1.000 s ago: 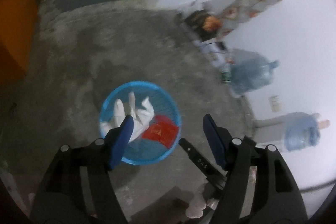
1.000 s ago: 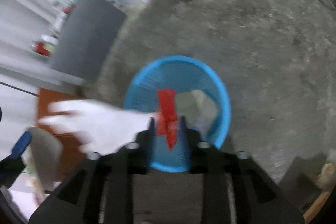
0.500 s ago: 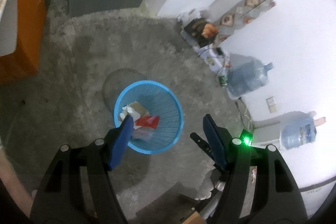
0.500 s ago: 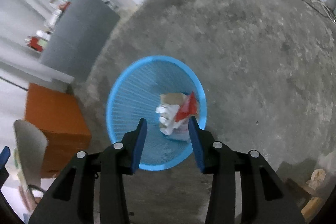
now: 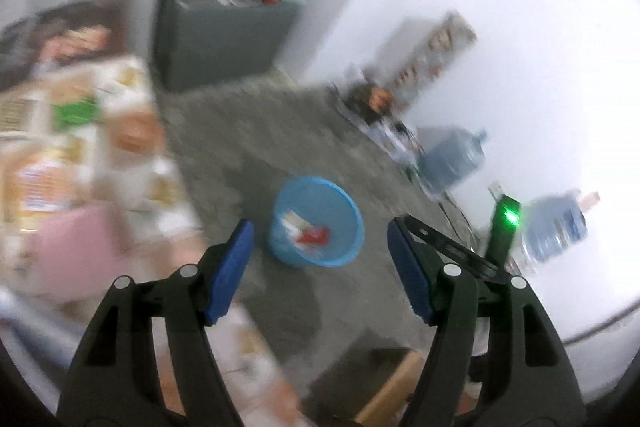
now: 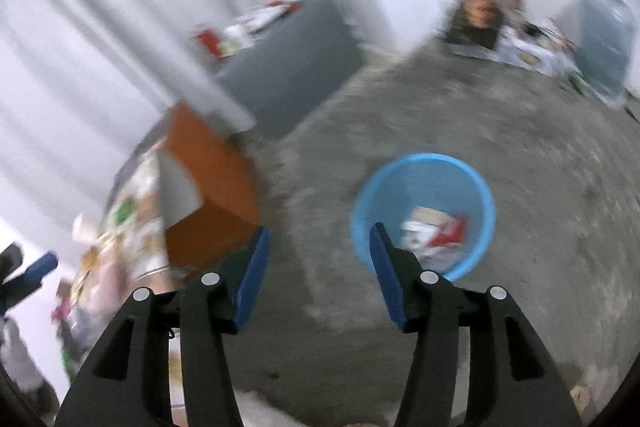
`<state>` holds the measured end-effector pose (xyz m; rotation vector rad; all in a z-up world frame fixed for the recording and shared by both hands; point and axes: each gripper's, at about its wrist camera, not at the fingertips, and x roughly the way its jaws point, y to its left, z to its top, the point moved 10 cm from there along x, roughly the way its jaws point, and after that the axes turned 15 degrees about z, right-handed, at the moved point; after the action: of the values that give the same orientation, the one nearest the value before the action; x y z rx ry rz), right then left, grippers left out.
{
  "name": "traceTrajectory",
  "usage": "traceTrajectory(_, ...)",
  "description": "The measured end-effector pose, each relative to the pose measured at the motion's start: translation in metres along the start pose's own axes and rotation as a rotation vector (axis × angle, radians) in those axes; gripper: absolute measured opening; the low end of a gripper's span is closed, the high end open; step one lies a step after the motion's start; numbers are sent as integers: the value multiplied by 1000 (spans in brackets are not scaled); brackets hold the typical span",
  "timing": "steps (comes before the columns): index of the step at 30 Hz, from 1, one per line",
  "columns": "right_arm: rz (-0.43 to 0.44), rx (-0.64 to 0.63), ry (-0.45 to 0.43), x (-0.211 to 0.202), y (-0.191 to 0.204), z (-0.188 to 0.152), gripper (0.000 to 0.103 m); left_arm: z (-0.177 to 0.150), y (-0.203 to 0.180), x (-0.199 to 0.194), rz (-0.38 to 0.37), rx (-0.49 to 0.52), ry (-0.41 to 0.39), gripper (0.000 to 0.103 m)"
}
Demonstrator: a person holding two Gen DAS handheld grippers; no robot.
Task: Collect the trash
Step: 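Grasp the Enaak snack packet with the left gripper while the right grasps the pink sponge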
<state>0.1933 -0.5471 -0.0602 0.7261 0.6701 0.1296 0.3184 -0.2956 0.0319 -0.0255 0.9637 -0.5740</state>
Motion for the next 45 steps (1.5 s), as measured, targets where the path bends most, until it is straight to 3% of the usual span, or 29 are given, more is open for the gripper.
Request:
traceTrajectory(4,121,-75,77,23,76,-8,53,16,95,-55,98,-124,-73,66)
traceTrajectory(8,219,-108,162,50,135,-25,54,24,209,-106,190,-321,-131,66)
traceTrajectory(11,286,-103,238,76,167,-39,57,25,262,-133,214,-406,-174,66)
traceTrajectory(13,303,-97,286,95,183,-49,57,21,289,-137,196,-440,-158,66)
traceTrajectory(17,333,-72,369,126,204,-67,57,16,302,-106,181,-458,-93,66)
traceTrajectory(23,331,-46,474,172,229,-91,57,4,298,-24,164,-447,64,64)
traceTrajectory(30,306,-46,527,207,236,-101,58,9,302,52,231,-396,158,54)
traceTrajectory(36,310,-55,568,227,237,-109,58,3,311,89,250,-359,232,41)
traceTrajectory(45,298,-73,630,246,237,-125,58,-7,320,103,250,-350,272,18)
